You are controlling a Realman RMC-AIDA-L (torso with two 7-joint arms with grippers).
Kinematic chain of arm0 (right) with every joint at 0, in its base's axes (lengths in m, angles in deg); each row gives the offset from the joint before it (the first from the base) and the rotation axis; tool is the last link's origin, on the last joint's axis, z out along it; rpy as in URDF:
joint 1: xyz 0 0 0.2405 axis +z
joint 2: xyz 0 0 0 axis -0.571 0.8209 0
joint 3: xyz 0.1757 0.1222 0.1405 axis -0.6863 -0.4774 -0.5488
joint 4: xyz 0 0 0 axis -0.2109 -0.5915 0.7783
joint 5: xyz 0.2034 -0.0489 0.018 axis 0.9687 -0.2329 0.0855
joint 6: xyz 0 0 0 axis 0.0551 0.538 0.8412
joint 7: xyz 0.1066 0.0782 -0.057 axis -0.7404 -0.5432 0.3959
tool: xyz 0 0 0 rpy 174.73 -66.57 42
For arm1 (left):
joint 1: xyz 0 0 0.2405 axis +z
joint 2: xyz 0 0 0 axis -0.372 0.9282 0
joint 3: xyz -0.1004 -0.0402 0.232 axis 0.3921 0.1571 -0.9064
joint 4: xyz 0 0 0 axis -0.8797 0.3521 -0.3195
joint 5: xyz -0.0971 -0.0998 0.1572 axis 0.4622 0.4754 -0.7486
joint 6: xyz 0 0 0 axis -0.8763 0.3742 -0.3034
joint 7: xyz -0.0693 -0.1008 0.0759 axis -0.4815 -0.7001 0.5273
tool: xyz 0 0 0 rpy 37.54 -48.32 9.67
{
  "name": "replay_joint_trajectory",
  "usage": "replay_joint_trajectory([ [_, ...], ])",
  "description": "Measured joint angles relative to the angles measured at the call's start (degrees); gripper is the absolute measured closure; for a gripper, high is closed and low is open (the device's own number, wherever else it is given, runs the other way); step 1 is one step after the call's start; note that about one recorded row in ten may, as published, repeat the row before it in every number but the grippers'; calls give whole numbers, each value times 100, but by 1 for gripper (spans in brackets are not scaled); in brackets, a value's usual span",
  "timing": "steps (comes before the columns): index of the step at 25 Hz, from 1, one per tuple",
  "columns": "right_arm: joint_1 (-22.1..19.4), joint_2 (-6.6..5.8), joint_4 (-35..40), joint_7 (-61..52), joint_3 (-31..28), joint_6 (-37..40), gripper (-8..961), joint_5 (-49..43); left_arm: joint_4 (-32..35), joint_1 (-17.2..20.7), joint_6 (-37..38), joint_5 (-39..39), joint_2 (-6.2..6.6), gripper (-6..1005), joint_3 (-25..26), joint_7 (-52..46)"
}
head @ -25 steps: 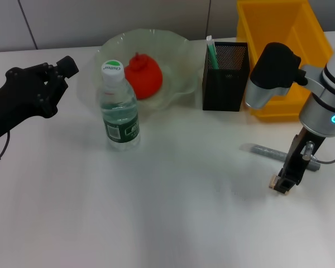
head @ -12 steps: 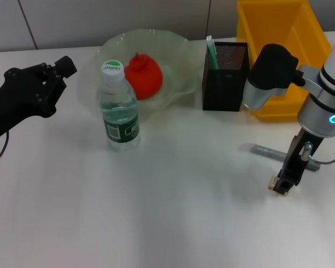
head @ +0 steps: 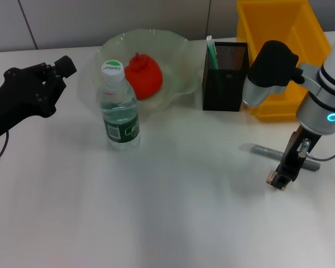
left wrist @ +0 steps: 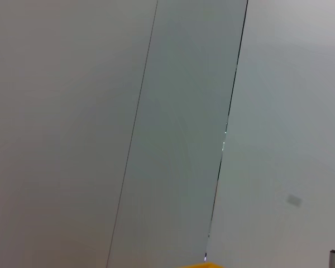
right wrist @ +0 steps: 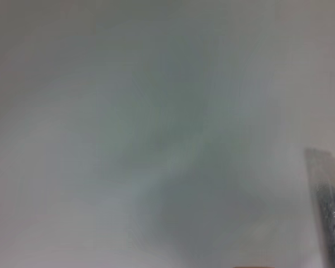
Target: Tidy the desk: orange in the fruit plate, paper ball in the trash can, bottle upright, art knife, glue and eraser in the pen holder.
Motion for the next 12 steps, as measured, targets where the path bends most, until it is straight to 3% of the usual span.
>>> replay_joint_trajectory([
  [12,-50,11,138,29,1,-20,679,49,38,0,-3,0,0,999,29,35],
])
